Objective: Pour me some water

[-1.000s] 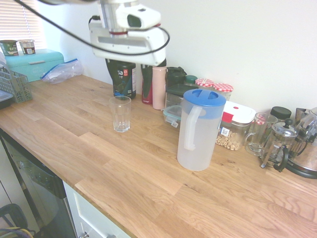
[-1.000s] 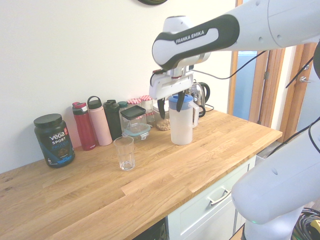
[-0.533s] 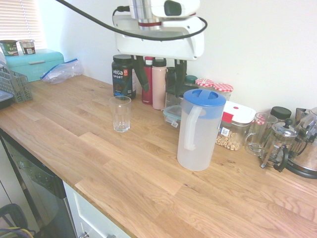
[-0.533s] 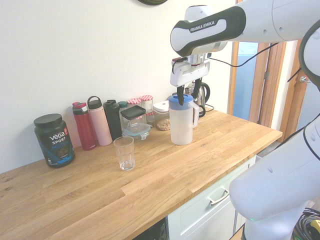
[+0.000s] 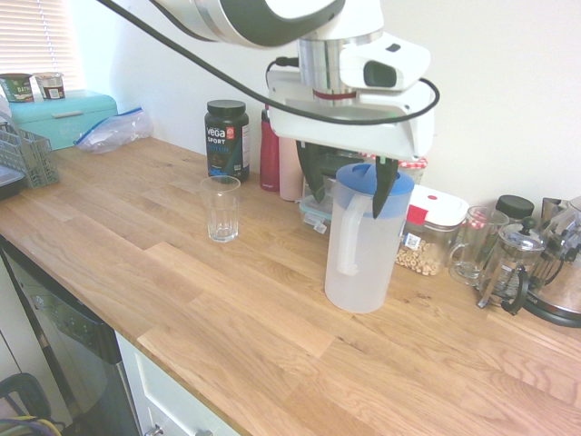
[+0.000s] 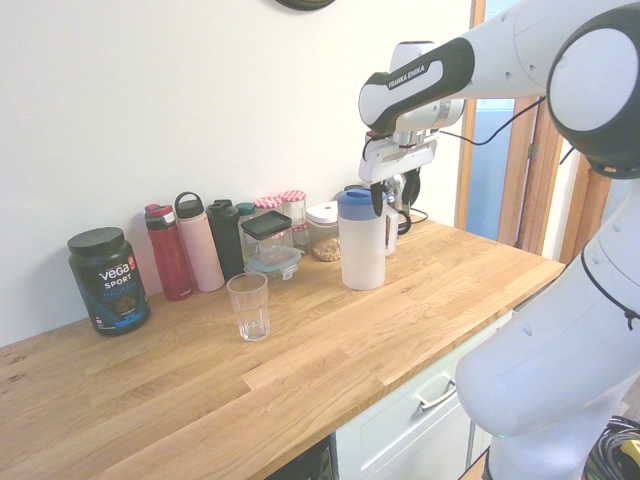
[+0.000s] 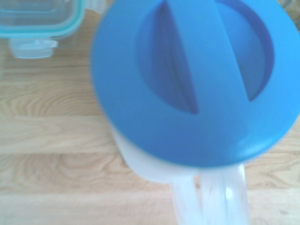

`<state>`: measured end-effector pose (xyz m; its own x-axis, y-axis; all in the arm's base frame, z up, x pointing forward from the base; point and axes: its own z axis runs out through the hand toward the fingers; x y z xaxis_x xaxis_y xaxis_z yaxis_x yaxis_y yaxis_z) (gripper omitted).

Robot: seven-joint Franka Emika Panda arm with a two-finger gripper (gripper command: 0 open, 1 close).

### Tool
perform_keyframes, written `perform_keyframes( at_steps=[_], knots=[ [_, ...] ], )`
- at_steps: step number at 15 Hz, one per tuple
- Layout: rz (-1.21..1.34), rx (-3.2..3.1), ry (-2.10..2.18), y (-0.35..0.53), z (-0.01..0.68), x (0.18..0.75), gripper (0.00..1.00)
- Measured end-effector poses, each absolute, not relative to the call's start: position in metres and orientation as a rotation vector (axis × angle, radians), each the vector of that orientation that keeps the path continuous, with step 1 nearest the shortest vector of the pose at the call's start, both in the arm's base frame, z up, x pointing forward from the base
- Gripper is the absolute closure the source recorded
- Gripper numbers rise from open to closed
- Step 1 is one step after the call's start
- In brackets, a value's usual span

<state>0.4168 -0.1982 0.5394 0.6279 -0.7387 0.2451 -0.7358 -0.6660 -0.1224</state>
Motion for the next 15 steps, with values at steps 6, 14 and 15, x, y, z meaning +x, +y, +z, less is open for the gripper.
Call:
perform_keyframes(
  at_steps=[6, 14, 15],
  knots=[
    [-0.439, -2.798, 1.294, -0.206, 0.51, 0.439, 1.0],
    [-0.43, -2.786, 1.294, -0.204, 0.506, 0.442, 1.0],
    [-0.43, -2.785, 1.294, -0.204, 0.506, 0.442, 1.0]
  ],
)
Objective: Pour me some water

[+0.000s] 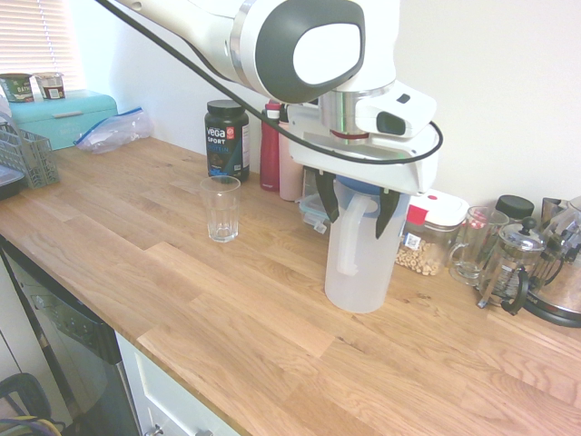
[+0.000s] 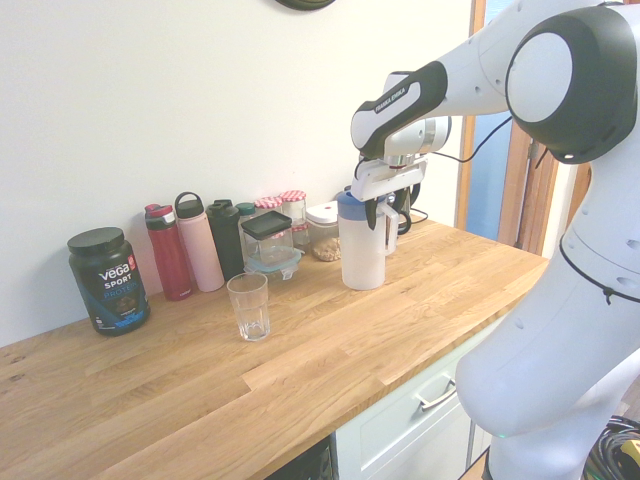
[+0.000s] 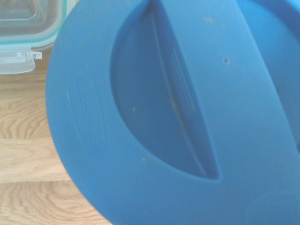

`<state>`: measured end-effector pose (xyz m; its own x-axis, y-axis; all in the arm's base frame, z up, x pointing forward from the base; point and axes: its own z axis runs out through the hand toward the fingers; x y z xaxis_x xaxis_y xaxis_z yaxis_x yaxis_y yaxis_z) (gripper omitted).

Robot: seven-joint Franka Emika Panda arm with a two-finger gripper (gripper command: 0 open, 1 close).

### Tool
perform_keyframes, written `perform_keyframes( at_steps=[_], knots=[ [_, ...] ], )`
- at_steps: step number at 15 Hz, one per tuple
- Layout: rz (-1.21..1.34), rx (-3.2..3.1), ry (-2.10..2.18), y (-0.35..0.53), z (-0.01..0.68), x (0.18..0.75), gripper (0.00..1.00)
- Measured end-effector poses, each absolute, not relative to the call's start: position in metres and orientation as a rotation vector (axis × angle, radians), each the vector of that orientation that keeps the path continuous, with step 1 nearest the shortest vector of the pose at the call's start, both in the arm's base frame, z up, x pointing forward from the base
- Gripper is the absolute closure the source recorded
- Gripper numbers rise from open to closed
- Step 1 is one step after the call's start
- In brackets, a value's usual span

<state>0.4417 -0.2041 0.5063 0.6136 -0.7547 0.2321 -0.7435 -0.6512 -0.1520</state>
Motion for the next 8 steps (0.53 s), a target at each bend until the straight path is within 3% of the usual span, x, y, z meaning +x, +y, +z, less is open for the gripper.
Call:
perform_keyframes(
  at_steps=[8],
  knots=[
    [-0.42, -2.79, 1.286, -0.2038, 0.5056, 0.4412, 1.0]
  ],
)
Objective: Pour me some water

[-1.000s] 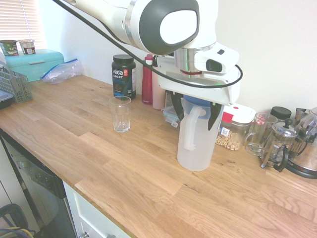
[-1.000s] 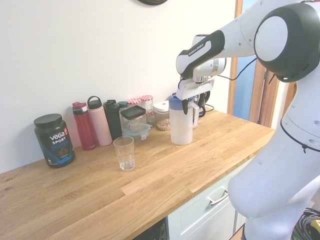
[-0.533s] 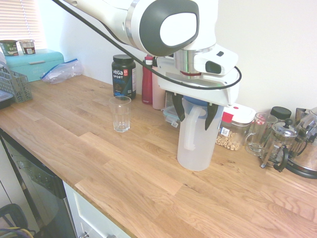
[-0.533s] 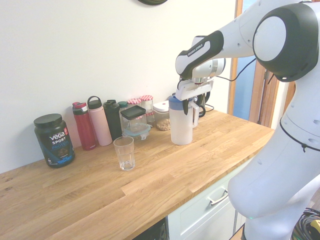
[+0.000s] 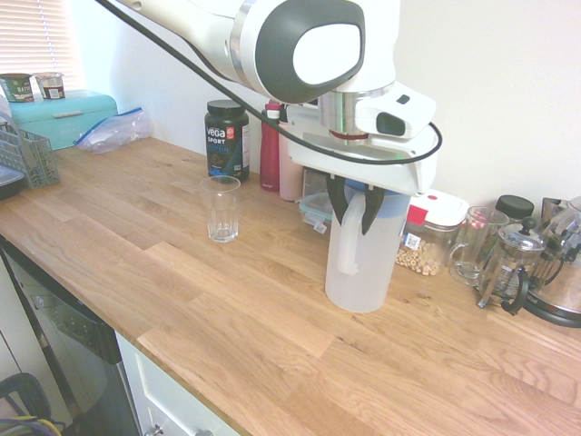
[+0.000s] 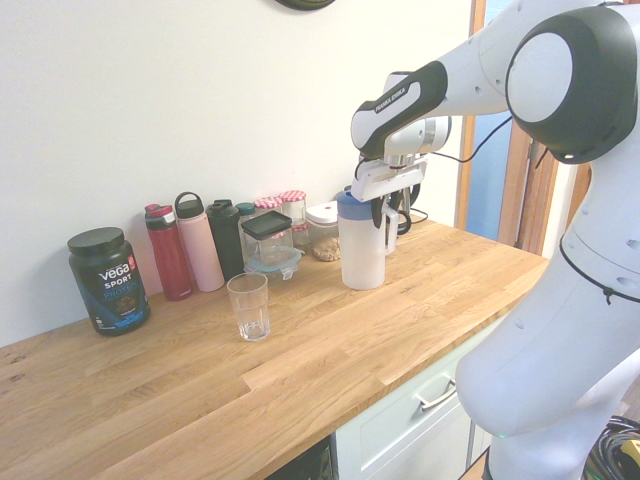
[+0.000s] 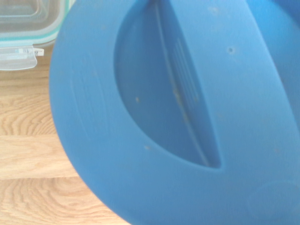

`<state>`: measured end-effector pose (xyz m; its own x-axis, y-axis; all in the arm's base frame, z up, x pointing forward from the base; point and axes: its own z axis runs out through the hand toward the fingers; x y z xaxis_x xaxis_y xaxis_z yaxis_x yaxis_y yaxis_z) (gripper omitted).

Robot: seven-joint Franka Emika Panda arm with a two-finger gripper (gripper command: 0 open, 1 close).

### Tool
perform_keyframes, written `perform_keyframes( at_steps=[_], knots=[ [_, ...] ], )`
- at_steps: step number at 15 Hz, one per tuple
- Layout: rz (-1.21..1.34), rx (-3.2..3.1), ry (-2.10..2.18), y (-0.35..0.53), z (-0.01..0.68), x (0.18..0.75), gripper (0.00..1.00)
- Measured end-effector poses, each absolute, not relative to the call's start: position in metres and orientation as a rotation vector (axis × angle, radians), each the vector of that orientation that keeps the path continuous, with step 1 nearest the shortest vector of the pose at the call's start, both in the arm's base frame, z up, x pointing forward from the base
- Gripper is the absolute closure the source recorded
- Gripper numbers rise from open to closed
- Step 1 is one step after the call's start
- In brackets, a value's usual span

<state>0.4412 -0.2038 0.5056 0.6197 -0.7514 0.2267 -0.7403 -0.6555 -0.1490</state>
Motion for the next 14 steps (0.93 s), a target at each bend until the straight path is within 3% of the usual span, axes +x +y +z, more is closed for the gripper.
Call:
perform_keyframes(
  at_steps=[10, 14],
  knots=[
    [-0.418, -2.805, 1.254, -0.195, 0.509, 0.443, 1.0],
    [-0.468, -2.815, 1.208, -0.178, 0.54, 0.439, 1.0]
  ],
)
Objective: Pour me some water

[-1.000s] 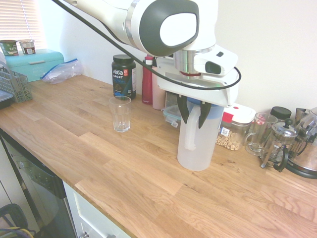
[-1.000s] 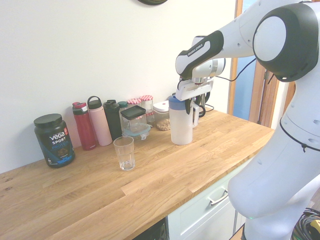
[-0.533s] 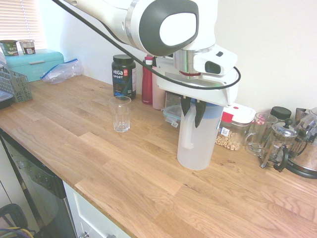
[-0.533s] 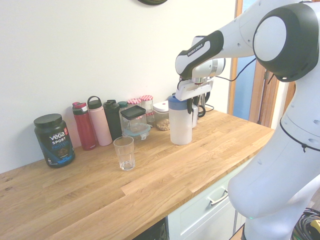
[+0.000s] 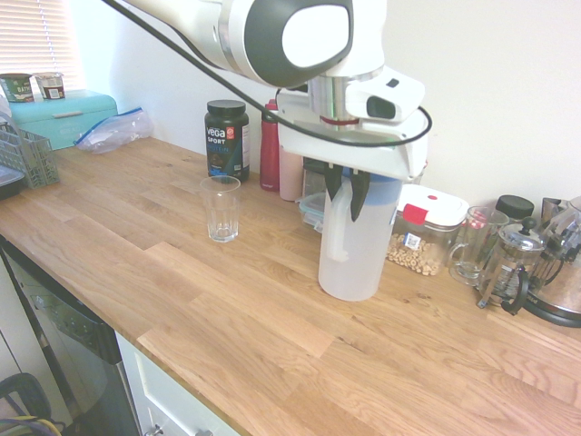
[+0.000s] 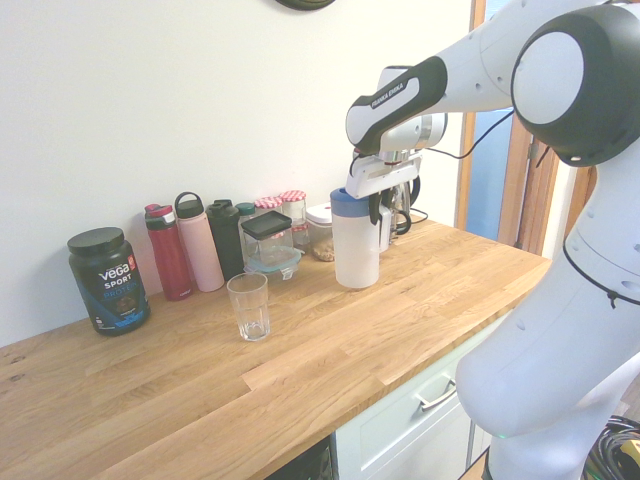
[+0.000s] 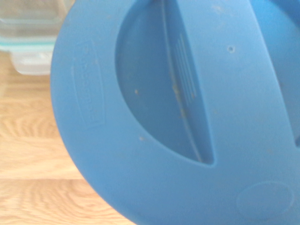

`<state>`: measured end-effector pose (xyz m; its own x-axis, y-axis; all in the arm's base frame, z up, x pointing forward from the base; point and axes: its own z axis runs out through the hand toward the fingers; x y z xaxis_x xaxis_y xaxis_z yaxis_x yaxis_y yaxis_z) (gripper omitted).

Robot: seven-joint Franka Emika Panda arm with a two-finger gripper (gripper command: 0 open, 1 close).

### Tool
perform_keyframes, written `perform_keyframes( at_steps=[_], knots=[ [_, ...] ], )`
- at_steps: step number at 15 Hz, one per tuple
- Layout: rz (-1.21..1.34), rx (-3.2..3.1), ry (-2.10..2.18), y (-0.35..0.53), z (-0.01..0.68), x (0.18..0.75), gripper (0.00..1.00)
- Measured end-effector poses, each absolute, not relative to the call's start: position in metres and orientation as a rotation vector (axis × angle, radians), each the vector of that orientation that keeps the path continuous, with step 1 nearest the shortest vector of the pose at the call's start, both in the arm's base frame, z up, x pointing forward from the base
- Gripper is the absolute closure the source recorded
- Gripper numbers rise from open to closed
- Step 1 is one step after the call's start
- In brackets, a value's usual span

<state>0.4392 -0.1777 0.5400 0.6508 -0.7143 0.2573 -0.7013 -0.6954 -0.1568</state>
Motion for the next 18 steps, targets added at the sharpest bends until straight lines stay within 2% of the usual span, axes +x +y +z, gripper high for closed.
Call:
perform_keyframes(
  at_steps=[8, 12, 18],
  knots=[
    [-0.447, -3.048, 0.828, -0.055, 0.581, 0.455, 1.0],
    [-0.325, -3.209, 0.597, 0.005, 0.57, 0.47, 1.0],
    [-0.16, -3.449, 0.246, 0.051, 0.566, 0.488, 1.0]
  ],
)
